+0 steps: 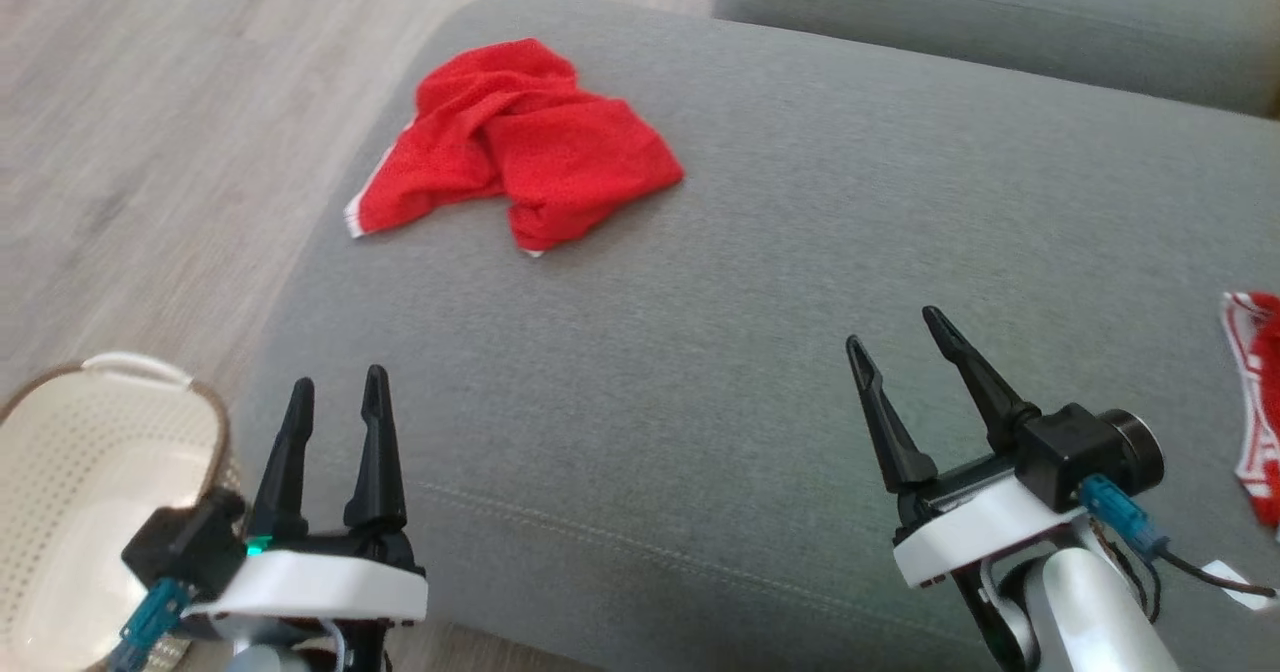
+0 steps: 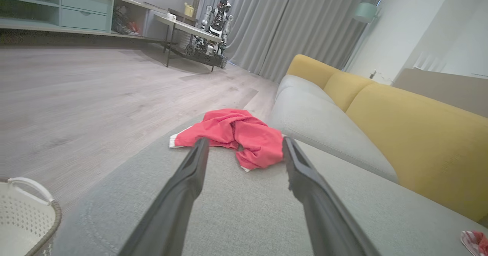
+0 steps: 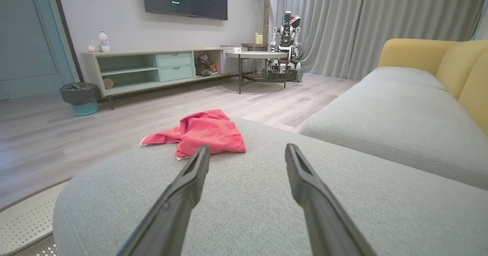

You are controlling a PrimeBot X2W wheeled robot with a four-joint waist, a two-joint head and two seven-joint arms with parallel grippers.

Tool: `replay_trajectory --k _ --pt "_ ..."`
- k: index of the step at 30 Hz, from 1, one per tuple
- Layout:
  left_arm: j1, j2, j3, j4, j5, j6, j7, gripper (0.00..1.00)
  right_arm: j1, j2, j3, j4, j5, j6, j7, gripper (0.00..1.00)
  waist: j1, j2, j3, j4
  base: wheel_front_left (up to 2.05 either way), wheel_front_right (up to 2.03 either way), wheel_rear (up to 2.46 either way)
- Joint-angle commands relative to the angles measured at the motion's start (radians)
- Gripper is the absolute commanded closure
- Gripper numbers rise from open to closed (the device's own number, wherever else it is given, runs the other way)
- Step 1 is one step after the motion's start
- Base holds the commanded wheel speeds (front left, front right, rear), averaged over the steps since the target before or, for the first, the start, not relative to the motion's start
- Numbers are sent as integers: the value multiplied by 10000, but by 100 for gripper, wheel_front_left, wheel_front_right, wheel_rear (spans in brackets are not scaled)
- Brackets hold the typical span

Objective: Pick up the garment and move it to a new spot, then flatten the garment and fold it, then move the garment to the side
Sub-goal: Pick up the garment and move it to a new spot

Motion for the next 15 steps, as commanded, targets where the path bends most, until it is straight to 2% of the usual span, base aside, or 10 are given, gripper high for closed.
replay_trajectory --k 1,7,12,15 --pt "-258 7 411 -419 -9 23 -53 0 -207 41 231 -282 -27 -4 -93 0 0 0 0 222 0 0 0" --pt "-395 7 723 -387 -67 4 -53 0 -292 41 378 -310 -98 -4 -93 0 0 0 268 199 0 0 0" --pt "-846 11 1224 -105 -129 -304 -53 0 -566 41 411 -405 -279 -4 -64 0 0 0 832 -64 0 0 0" --pt "-1519 452 1536 348 -113 -553 -46 0 -821 41 344 -616 -528 -4 51 0 0 0 1417 -297 0 0 0"
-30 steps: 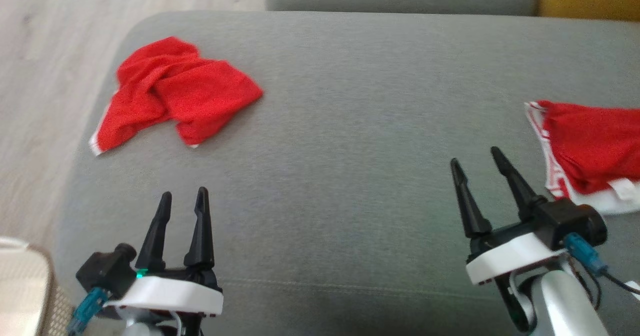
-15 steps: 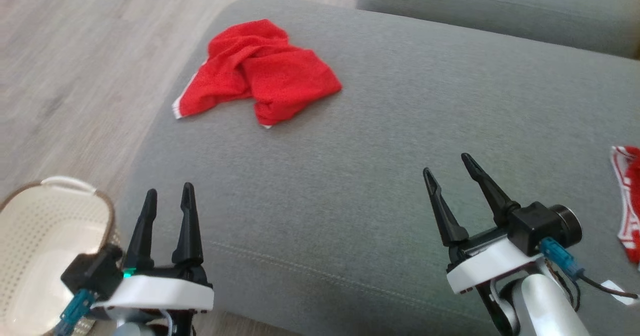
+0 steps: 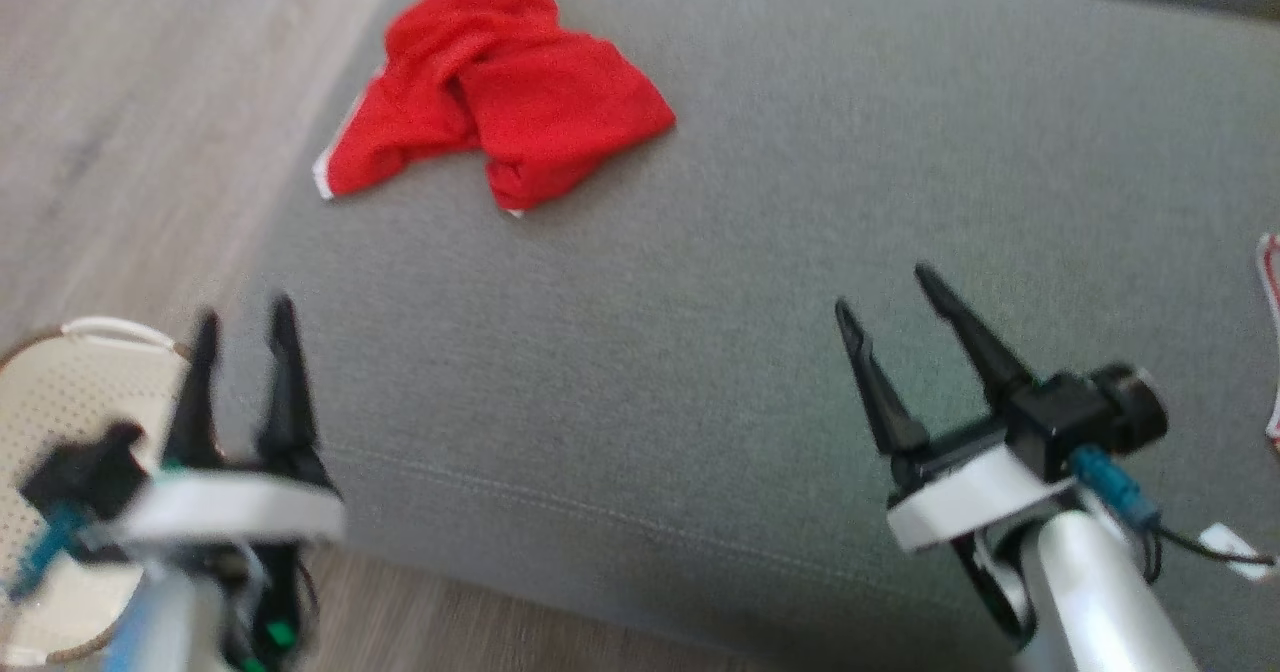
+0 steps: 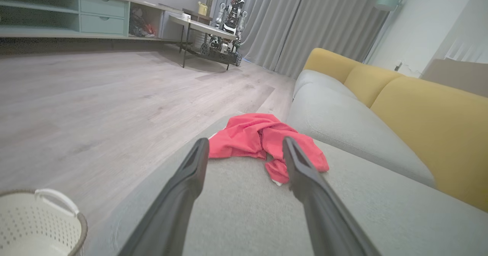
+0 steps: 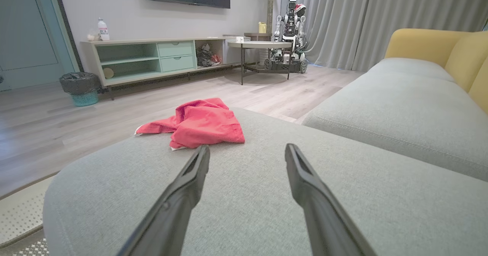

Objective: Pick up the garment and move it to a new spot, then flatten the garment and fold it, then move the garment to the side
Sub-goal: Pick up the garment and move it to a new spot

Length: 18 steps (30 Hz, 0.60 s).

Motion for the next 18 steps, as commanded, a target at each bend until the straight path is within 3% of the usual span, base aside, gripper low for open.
replay_trajectory --k 1,9,18 --pt "-779 350 452 -205 -29 -65 29 0 -508 43 162 -443 -113 -4 27 0 0 0 558 -290 0 0 0" --pt "-3696 2042 361 1539 -395 -489 1921 0 -1021 43 330 -1569 -836 -4 600 0 0 0 2180 -744 0 0 0" --pt "-7234 3127 -1354 4316 -2297 -675 3759 0 -1560 43 664 -2745 -1273 -4 1167 0 0 0 3429 -1137 0 0 0"
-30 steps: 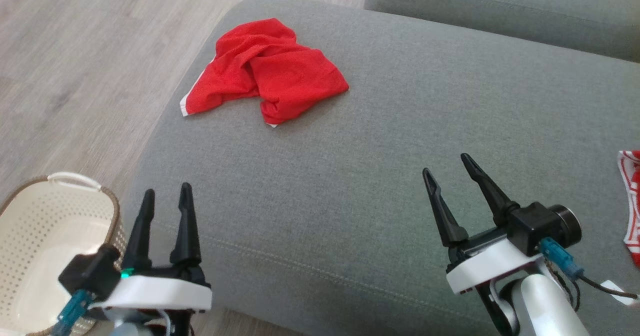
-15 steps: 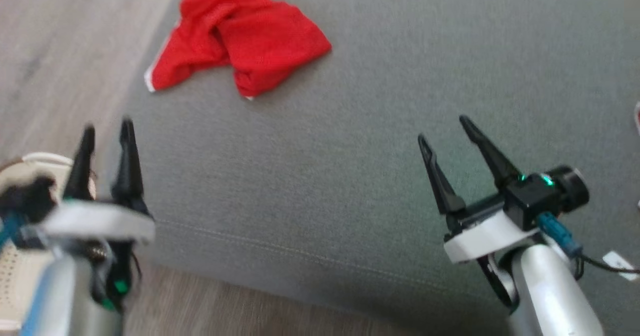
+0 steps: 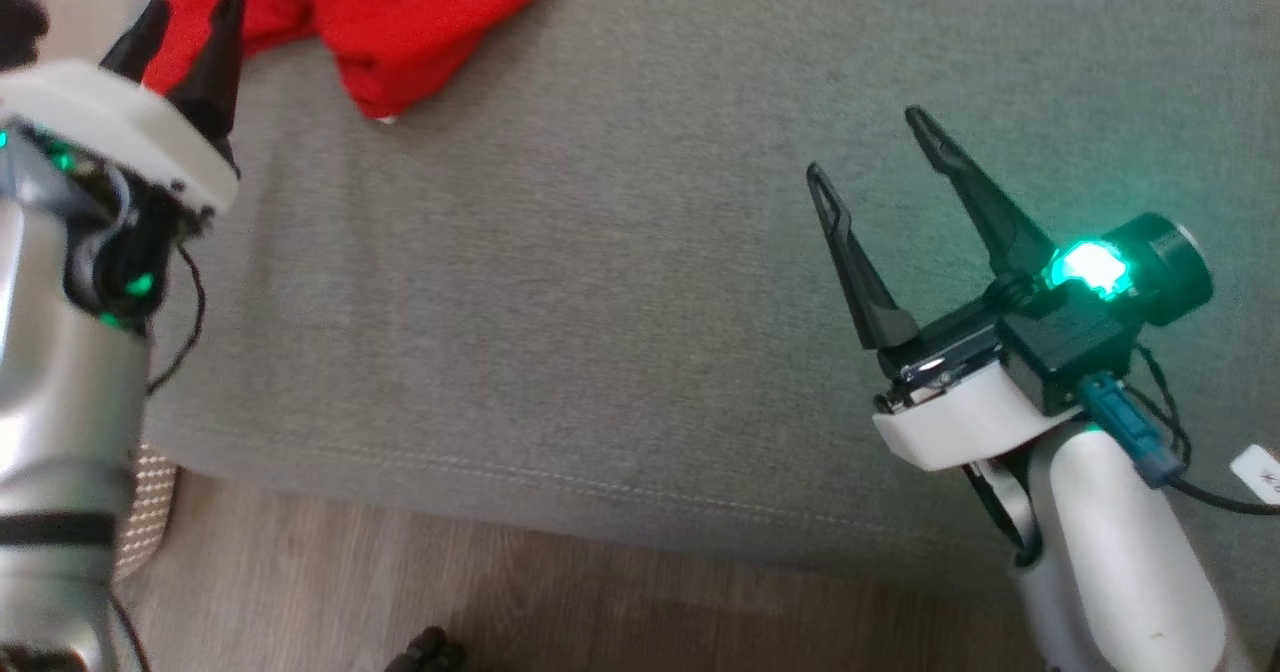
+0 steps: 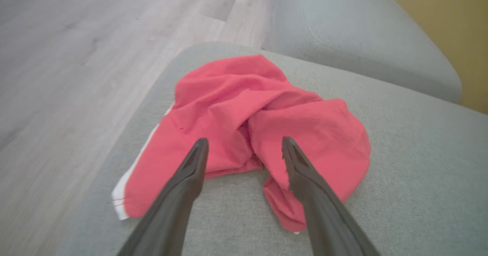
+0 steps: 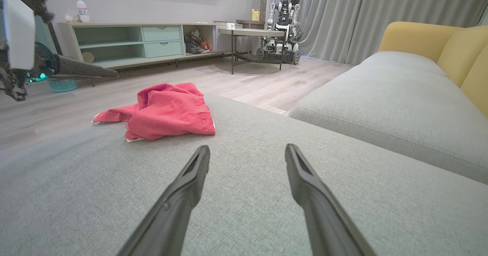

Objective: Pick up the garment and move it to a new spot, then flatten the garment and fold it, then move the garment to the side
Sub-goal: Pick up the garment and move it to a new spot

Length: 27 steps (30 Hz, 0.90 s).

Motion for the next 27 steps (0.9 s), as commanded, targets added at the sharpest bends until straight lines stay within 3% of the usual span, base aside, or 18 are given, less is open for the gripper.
replay_trajectory --k 1,13,19,20,21,22,23,24,27 --pt "-640 907 -87 248 -201 -57 29 0 -137 93 270 -554 97 -4 31 0 -1 0 375 -320 0 0 0" --pt "-2925 1732 -2190 2945 -1317 -60 33 0 -206 93 452 -1089 71 -4 109 0 -1 0 985 -913 0 0 0" --pt "-3525 1766 -2788 3894 -1929 -60 209 0 -225 93 437 -1160 74 -4 78 0 -1 0 1179 -1110 0 0 0" --pt "-3558 1715 -2888 3962 -2119 -60 374 8 -220 93 430 -1164 83 -4 68 0 -1 0 1184 -1126 0 0 0" --pt "-3558 1715 -2888 3962 -2119 -60 374 8 -220 93 430 -1164 83 -4 68 0 -1 0 1184 -1126 0 0 0" --pt "-3582 1679 -2982 3975 -2326 -60 527 50 -216 93 418 -1168 90 -4 61 0 -1 0 1184 -1134 0 0 0" --pt "-3608 1680 -3092 3926 -2510 -60 624 79 -215 93 404 -1170 97 -4 55 0 -1 0 1185 -1137 0 0 0" --pt "-3632 1717 -3216 3864 -2635 -61 642 100 -218 93 391 -1168 102 -4 51 0 -1 0 1181 -1136 0 0 0" --pt "-3708 1852 -3514 3749 -2873 -61 373 100 -248 93 347 -1151 100 -4 42 0 -1 0 1137 -1103 0 0 0"
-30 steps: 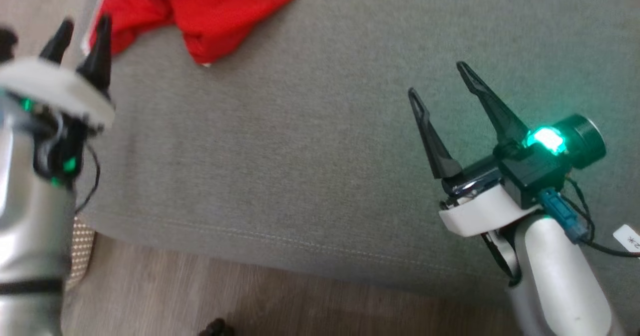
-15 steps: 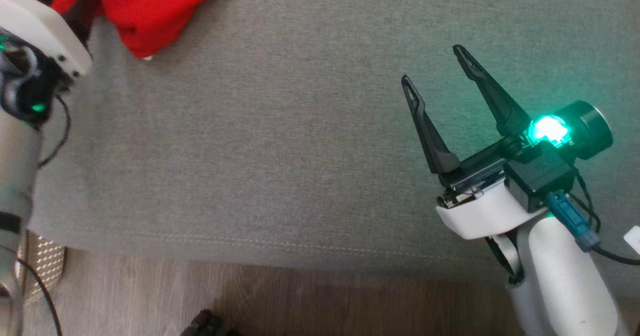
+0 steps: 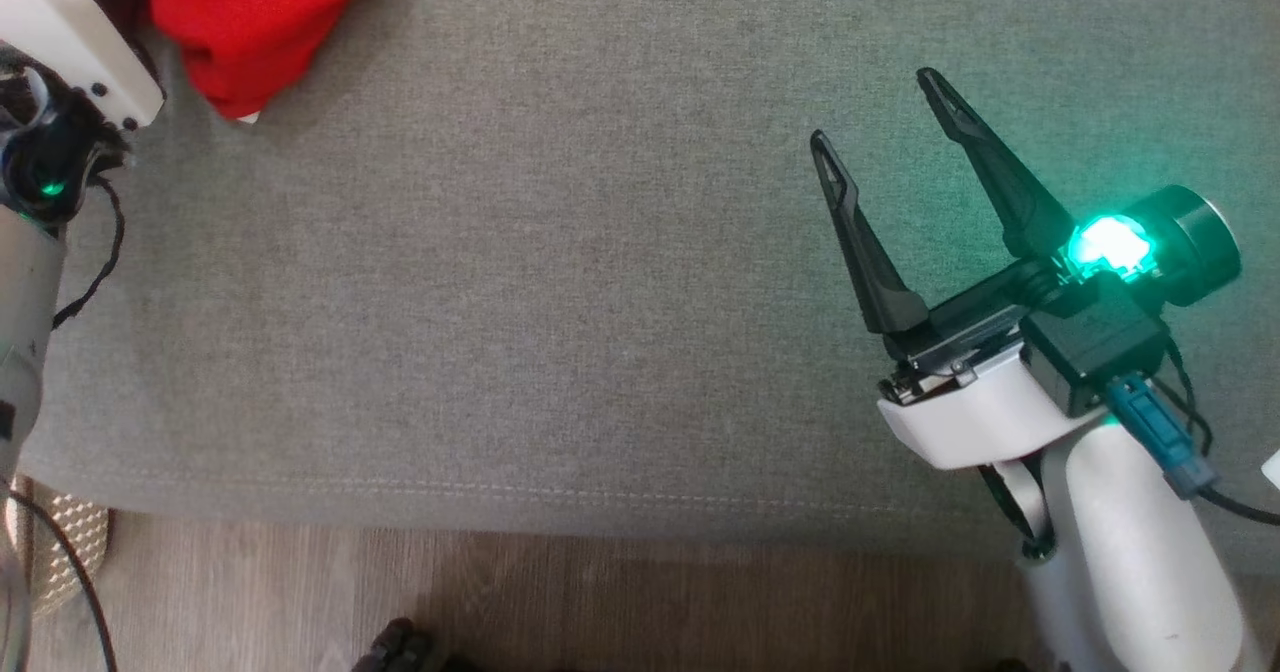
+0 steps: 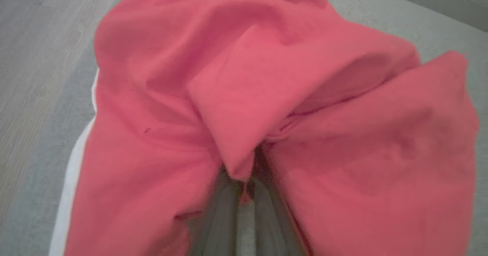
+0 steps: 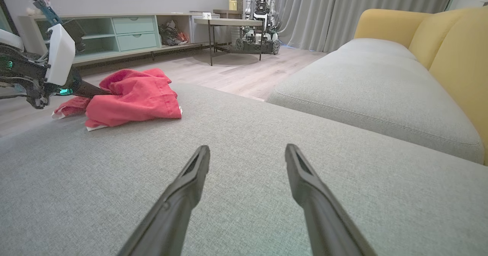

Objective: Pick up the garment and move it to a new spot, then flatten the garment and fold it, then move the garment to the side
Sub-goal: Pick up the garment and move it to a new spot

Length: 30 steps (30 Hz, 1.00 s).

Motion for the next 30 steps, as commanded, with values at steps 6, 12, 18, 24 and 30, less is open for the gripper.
replay_trajectory --k 6,12,18,24,30 --pt "-522 988 -63 -267 -469 -59 -1122 100 -34 124 253 -198 83 -4 -118 0 -1 0 -418 54 0 0 0" --pt "-389 1245 -131 -637 -1015 -59 -2453 100 33 124 221 133 309 -4 -328 0 -1 0 -1206 -8 0 0 0" --pt "-143 1606 -237 -1560 -1258 -59 -3705 100 235 124 189 511 573 -4 -540 0 -1 0 -2208 -99 0 0 0" --pt "77 1836 -17 -3049 -1029 -43 -4206 100 452 124 173 770 922 -4 -741 0 -1 0 -3124 -372 0 0 0" --pt "519 1722 32 -5179 -678 619 -4225 100 671 124 175 868 1226 -4 -881 0 -1 0 -3676 -894 0 0 0"
